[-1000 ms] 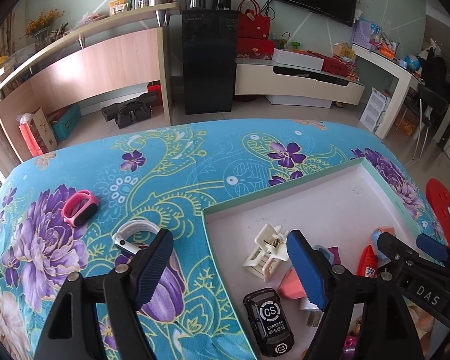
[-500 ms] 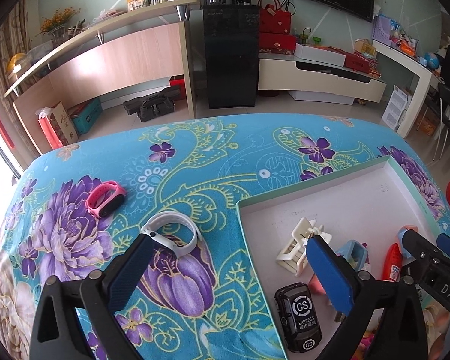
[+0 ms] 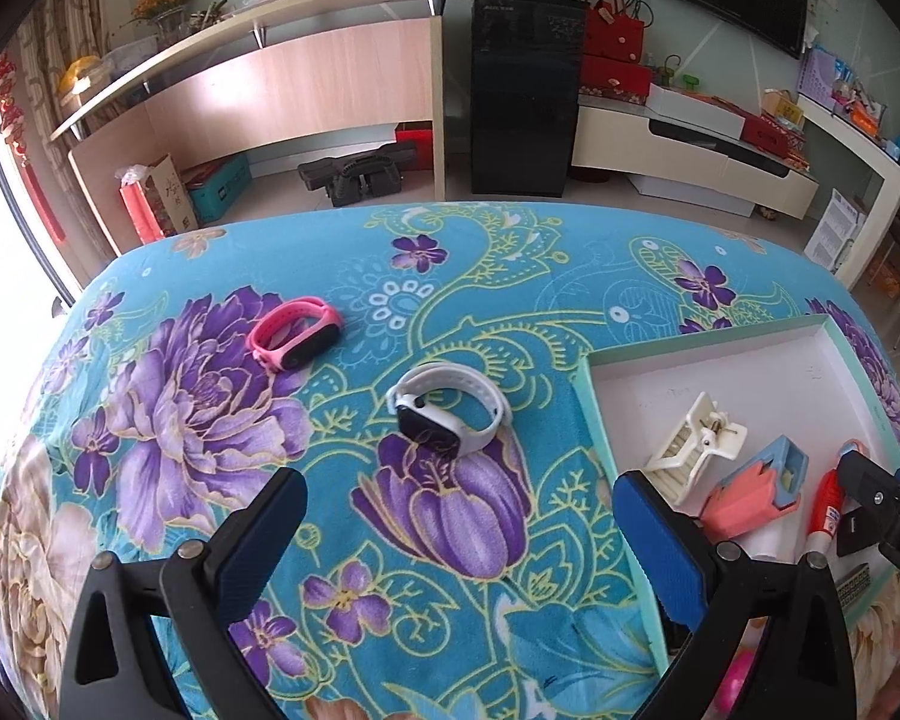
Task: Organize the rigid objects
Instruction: 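Withdraw both open tools from the tray back toward the pile, then lower the right tool onto the white watch band and close it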
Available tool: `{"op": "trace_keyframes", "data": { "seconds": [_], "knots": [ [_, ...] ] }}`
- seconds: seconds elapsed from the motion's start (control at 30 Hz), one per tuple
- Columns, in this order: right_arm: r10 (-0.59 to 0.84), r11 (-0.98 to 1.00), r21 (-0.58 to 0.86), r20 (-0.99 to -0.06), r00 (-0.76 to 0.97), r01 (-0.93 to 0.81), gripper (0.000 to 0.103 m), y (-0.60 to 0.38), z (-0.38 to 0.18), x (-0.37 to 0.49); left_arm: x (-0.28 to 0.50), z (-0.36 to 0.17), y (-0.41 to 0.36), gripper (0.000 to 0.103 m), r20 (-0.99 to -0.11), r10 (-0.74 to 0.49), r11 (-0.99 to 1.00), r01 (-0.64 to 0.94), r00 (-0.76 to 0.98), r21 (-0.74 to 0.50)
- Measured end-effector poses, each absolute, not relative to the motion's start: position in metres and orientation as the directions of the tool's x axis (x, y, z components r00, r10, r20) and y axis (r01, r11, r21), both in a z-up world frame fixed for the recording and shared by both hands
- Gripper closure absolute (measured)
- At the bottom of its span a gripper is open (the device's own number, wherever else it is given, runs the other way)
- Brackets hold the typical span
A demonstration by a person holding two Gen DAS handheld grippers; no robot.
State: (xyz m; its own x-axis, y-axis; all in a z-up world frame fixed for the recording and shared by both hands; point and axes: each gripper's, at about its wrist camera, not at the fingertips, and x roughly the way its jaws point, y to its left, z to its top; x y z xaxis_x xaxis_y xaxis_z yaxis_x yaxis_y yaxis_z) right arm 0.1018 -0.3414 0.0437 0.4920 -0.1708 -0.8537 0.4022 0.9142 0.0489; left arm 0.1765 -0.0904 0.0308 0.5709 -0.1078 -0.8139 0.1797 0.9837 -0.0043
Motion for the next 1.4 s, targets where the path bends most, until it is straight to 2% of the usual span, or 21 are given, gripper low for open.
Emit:
{"op": "trace_keyframes", "data": {
  "seconds": [0.27,0.63,0.93,1.1,1.4],
  "knots": [
    [-0.155,0.942,0.037,-0.833,0.532,0.334,0.016,-0.309,0.057,0.109,0.174,0.033,-0.039,0.000,-0.815,-0.062,0.997,0.068,0.576,-0.027],
    [-0.005,0.987,0.097,-0.781,0.624,0.129,0.016,-0.236,0.075,0.126,0.171,0.036,0.030,0.000,-0.811,0.012,0.995,-0.090,0.585,-0.050],
    [0.111,0.994,0.102,-0.773,0.625,-0.049,0.016,-0.164,0.059,0.147,0.169,0.029,0.080,0.000,-0.819,0.091,0.974,-0.221,0.566,-0.044],
    [0.121,0.992,0.084,-0.794,0.596,-0.089,0.016,-0.140,0.039,0.163,0.175,0.019,0.090,0.000,-0.827,0.128,0.969,-0.248,0.548,-0.015],
    [0.123,0.992,0.089,-0.835,0.536,-0.089,0.017,-0.136,0.006,0.184,0.196,-0.004,0.089,0.000,-0.852,0.080,0.971,-0.234,0.518,-0.051]
  ]
}}
